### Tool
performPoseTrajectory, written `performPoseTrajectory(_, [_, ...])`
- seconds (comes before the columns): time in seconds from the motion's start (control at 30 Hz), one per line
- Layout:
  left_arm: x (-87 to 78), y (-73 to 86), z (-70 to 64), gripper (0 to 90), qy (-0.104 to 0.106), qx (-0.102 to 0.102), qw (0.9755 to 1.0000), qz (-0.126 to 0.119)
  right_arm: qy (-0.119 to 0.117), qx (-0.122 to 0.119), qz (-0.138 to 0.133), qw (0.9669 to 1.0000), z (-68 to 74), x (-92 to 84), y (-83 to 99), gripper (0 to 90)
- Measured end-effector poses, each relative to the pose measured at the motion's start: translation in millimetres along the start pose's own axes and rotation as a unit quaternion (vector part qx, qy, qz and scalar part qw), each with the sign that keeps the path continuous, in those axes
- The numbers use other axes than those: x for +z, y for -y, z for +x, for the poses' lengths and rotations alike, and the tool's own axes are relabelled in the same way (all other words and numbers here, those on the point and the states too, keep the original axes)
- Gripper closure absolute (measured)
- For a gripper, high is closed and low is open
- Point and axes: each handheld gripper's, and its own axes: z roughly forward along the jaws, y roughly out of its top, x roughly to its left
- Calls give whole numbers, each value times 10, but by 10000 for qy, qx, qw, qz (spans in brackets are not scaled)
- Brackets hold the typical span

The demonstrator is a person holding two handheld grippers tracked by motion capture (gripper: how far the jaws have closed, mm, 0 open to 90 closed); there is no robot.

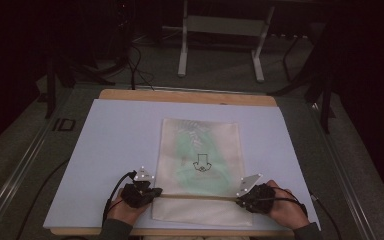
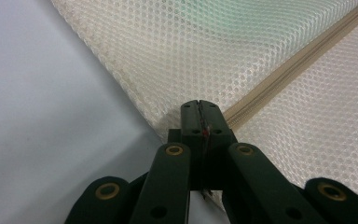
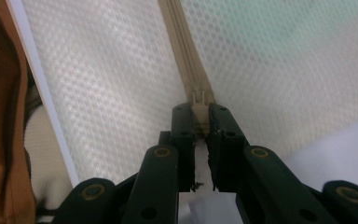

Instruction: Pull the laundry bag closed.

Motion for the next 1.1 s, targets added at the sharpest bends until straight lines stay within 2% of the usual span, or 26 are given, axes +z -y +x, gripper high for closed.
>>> performPoseTrajectory(0.2, [0, 0, -2, 893, -4, -1, 10000, 2, 4, 198, -103, 9997, -50, -64, 125, 821])
performPoseTrajectory(0.4, [0, -1, -4, 893, -9, 25, 10000, 7, -3, 274, -62, 9996, -78, -76, 188, 820])
performPoseTrajectory(0.67, [1, 4, 6, 893, 19, -5, 10000, -18, -70, 380, -194, 9991, -103, -86, 260, 811])
performPoseTrajectory(0.83, [1, 6, 19, 890, 66, 27, 10000, -44, -146, 379, -243, 9989, -108, -72, 291, 689])
performPoseTrajectory(0.97, [-3, 6, 11, 885, 45, 180, 9998, -42, -100, 397, -329, 9986, -112, -61, 276, 593])
performPoseTrajectory(1.1, [-5, 6, 11, 868, 66, 196, 9998, -79, -34, 385, -381, 9985, -120, -53, 281, 541])
